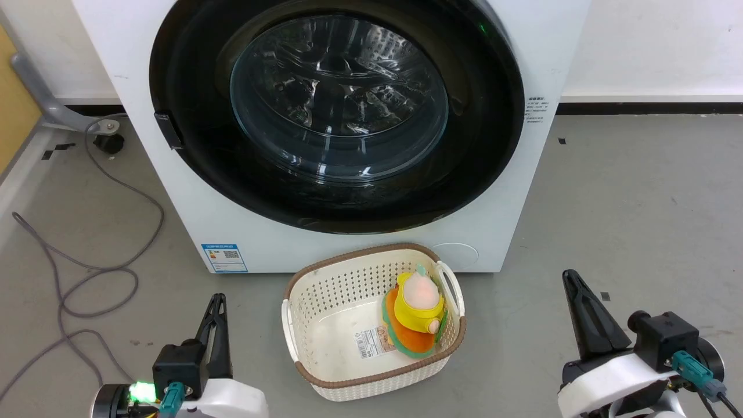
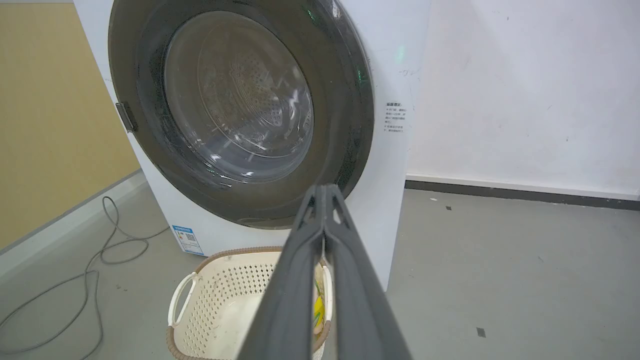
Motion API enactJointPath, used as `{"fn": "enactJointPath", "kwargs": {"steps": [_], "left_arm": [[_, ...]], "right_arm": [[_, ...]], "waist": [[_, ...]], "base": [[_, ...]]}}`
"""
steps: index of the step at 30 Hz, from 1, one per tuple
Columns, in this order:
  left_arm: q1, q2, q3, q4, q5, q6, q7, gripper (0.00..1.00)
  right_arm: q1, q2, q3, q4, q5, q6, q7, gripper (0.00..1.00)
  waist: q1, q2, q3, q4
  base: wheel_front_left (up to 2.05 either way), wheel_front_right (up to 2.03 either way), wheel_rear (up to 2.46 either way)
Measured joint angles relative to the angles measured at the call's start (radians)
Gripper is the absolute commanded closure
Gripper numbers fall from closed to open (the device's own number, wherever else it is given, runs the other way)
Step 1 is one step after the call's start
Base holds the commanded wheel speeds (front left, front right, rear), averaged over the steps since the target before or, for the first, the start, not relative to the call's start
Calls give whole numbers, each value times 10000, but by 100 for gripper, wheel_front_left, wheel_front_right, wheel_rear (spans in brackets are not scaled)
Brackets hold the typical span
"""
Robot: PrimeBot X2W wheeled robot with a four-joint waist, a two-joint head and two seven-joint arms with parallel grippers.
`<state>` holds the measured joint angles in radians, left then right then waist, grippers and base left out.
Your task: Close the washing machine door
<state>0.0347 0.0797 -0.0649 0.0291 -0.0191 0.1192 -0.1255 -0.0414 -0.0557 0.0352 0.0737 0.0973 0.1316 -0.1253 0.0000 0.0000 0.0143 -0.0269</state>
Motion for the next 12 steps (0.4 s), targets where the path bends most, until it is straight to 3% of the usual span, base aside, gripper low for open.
{"fn": "enactJointPath", "kwargs": {"steps": [12], "left_arm": [[-86, -36, 125, -48, 31, -259, 247, 100]], "right_arm": [[100, 0, -63, -128, -105, 0, 228, 100]], "waist": [[0, 0, -28, 53]], "base": [[0, 0, 0]]}}
